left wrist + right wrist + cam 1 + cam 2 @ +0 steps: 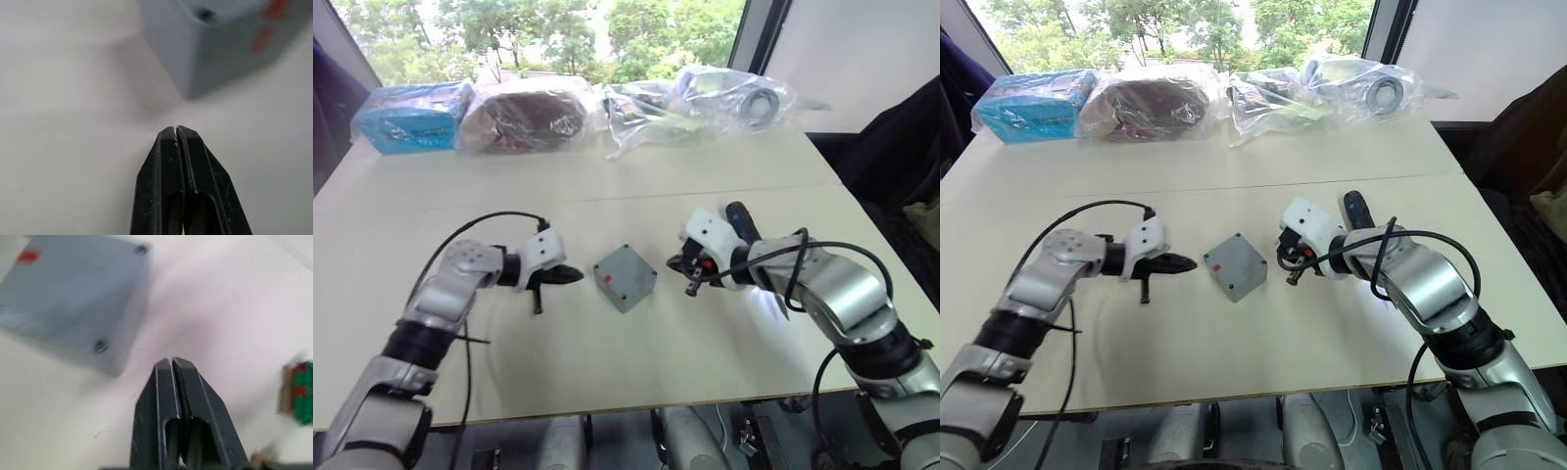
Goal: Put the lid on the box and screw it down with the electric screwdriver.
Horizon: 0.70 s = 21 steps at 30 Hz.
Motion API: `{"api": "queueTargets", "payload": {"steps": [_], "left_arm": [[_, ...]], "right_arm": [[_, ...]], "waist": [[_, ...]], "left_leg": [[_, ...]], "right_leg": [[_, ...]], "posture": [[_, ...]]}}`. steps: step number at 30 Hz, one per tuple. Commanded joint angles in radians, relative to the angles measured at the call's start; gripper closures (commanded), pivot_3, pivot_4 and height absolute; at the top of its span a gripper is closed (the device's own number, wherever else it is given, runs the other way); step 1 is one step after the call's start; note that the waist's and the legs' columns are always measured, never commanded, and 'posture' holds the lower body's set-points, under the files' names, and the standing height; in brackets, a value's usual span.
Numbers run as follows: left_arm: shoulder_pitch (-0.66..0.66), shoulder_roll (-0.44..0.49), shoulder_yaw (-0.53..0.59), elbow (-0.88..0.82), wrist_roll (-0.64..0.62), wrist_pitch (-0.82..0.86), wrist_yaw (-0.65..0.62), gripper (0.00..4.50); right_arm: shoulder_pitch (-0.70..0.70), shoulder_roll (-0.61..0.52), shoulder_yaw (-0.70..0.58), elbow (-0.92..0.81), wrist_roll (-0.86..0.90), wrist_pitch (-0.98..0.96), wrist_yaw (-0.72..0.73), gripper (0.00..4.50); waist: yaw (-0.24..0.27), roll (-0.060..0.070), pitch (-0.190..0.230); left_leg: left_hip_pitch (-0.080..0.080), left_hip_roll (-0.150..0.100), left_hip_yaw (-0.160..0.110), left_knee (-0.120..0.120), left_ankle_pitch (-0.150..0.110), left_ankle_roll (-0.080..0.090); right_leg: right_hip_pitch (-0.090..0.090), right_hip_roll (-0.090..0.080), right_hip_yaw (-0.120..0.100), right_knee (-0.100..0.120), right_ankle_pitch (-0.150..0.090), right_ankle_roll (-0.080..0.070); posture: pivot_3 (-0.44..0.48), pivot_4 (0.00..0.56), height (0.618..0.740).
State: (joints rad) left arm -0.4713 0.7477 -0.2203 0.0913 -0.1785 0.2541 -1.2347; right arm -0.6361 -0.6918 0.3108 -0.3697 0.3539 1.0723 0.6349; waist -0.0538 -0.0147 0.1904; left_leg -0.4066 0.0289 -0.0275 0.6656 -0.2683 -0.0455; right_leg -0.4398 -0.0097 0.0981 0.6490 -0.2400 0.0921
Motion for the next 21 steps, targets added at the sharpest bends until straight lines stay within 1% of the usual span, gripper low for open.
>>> {"api": "queueTargets", "payload": {"steps": [1, 8, 21], "left_arm": [[0.011, 0.002, 0.017, -0.102, -0.045, 0.044, -0.02, 4.5], [-0.01, -0.07, 0.004, -0.116, -0.028, 0.066, 0.045, 4.5], [-0.066, -0.105, 0.005, -0.027, 0.0, 0.004, 0.05, 4.5]], "right_arm": [[-0.027, 0.045, 0.038, 0.025, -0.04, -0.066, 0.003, 4.48], [0.007, 0.1, 0.09, 0.078, -0.067, -0.129, 0.035, 4.48], [0.065, 0.099, 0.07, -0.053, -0.029, -0.032, 0.06, 4.48]], "waist": [[0.005, 0.0, 0.0], [0.008, 0.0, 0.0], [0.007, 0.0, 0.0]], "left_leg": [[0.0, 0.0, 0.0, 0.0, 0.0, 0.0], [0.0, 0.0, 0.0, 0.001, 0.0, 0.0], [0.0, 0.0, 0.0, 0.001, 0.0, 0.0]], "right_leg": [[0.0, 0.0, 0.0, 0.0, 0.0, 0.0], [0.001, 0.0, 0.0, 0.0, 0.0, 0.0], [0.0, 0.0, 0.0, 0.0, 0.0, 0.0]], "posture": [[0.0, 0.15, 0.74], [0.0, 0.15, 0.74], [0.0, 0.15, 0.74]]}}
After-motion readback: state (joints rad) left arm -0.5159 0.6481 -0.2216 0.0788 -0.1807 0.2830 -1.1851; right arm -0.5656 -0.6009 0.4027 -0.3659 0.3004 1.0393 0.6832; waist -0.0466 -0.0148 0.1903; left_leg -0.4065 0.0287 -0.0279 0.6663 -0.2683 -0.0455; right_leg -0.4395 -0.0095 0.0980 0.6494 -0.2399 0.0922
